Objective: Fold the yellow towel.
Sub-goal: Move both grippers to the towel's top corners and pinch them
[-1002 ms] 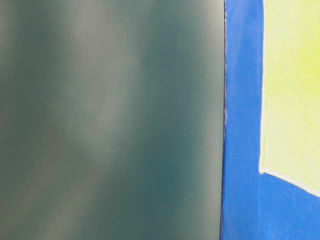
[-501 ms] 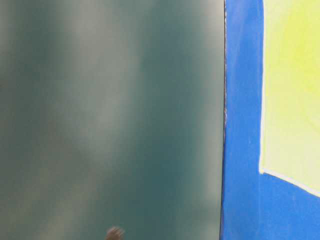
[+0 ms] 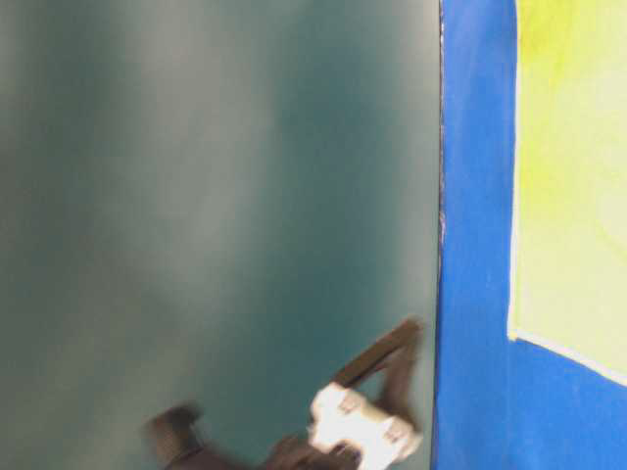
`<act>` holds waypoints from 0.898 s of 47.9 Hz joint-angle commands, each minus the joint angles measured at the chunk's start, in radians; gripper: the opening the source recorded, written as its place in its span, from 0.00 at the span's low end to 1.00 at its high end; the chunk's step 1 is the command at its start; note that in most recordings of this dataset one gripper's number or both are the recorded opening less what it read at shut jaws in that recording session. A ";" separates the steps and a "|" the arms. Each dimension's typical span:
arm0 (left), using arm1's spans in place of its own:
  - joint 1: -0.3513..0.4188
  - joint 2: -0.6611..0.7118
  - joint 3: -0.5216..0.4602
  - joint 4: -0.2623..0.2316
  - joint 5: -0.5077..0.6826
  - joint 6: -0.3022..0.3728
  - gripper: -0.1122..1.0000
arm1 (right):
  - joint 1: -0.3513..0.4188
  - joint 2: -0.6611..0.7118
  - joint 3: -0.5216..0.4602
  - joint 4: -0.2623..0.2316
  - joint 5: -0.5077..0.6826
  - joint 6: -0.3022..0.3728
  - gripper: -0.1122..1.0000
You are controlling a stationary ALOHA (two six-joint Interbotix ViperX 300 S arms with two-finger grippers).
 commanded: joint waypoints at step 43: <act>0.035 0.259 -0.133 0.003 0.097 0.003 0.11 | -0.055 0.225 -0.031 -0.025 -0.086 -0.002 0.12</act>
